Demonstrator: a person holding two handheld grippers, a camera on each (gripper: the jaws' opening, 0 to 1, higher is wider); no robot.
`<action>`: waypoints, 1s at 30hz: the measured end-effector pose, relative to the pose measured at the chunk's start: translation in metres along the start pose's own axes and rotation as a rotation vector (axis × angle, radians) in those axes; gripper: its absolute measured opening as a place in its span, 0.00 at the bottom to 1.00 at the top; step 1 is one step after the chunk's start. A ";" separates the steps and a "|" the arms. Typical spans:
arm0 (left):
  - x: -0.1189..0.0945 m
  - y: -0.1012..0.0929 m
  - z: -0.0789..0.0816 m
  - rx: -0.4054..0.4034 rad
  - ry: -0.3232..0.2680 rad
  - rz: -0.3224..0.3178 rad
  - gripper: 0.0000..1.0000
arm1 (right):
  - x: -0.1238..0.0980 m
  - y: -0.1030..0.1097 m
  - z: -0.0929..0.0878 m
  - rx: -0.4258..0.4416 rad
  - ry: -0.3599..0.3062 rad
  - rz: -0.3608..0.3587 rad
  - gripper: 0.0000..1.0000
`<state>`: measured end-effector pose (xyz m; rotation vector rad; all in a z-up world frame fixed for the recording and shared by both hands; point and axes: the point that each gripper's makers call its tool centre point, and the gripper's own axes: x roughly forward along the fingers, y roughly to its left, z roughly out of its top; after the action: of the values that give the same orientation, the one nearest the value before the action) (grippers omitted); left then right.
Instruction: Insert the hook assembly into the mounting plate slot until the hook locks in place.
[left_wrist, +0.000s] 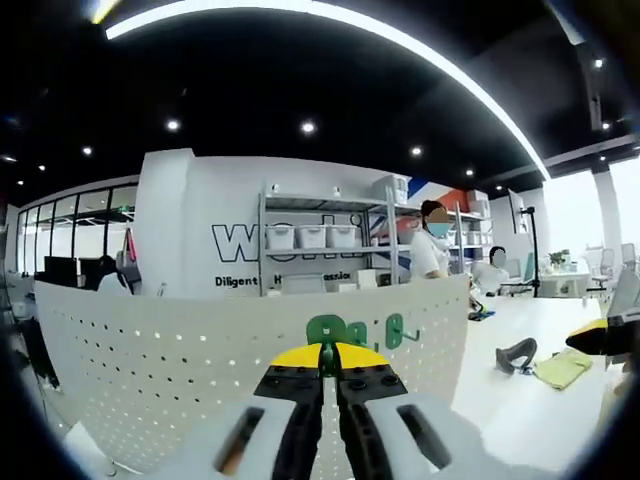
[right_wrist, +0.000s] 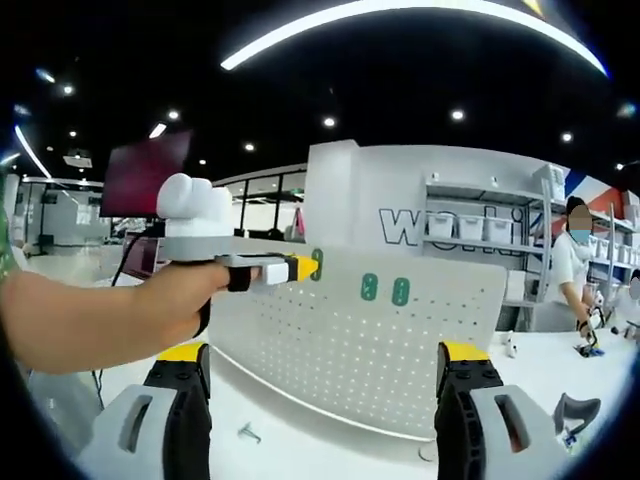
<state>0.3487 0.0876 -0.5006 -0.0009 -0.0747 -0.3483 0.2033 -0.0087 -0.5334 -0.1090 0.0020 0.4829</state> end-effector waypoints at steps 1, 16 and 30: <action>0.002 0.000 -0.001 0.000 -0.001 0.006 0.03 | 0.000 -0.001 -0.001 0.001 0.002 0.001 0.95; 0.036 0.009 -0.013 -0.003 0.018 0.111 0.03 | 0.002 -0.030 -0.012 -0.011 0.028 -0.006 0.95; 0.053 0.015 -0.021 0.006 0.040 0.155 0.03 | 0.011 -0.040 -0.019 -0.006 0.035 0.003 0.95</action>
<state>0.4052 0.0829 -0.5178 0.0060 -0.0361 -0.1935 0.2322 -0.0408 -0.5482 -0.1228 0.0347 0.4843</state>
